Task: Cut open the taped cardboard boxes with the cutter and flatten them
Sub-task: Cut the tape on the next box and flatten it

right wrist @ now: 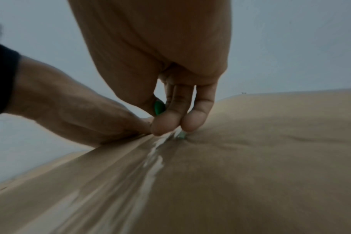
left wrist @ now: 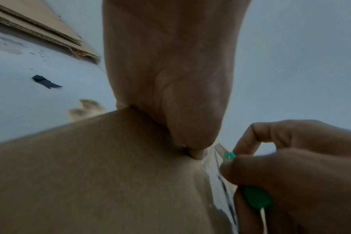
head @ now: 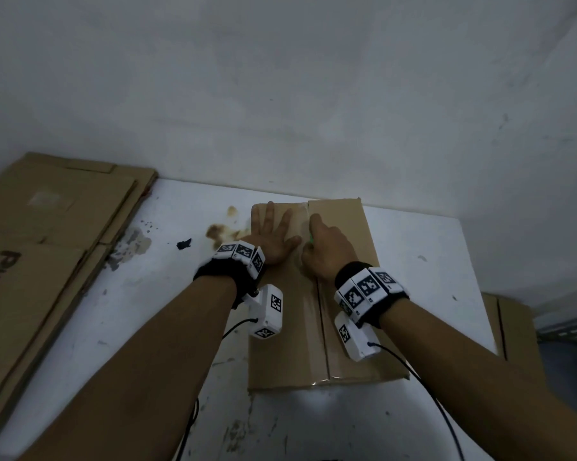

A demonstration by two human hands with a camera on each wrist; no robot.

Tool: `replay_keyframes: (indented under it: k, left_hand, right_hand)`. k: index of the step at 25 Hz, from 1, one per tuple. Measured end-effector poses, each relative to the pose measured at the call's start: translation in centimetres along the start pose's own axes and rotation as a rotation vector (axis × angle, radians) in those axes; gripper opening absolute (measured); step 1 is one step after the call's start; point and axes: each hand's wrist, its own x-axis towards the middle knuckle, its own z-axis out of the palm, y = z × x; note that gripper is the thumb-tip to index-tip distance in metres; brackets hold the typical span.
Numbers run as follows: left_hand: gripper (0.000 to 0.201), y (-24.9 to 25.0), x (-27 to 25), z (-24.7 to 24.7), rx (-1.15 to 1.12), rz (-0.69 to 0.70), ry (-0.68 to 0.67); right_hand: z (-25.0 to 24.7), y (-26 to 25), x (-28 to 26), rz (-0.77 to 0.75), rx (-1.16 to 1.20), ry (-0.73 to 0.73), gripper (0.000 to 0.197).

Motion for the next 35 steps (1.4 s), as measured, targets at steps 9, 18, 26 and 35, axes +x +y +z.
replay_keyframes:
  k: [9,18,26,35]
  left_hand:
    - [0.072,0.1,-0.1,0.1,-0.010,0.040,0.026]
    - [0.071,0.4,-0.7,-0.5,-0.055,0.029,-0.041]
    - [0.120,-0.7,0.0,-0.2,-0.161,0.023,-0.085]
    - [0.119,0.4,-2.0,1.5,-0.154,0.010,0.135]
  right_hand:
    - [-0.6,1.6,-6.7,-0.008,0.041,-0.135,0.021]
    - [0.0,1.0,-16.0,-0.037,0.166,-0.343,0.016]
    - [-3.5,1.5,-19.1,0.125,0.462,-0.532,0.006]
    - [-3.1,6.9,-13.0,0.150,0.382,0.170,0.015]
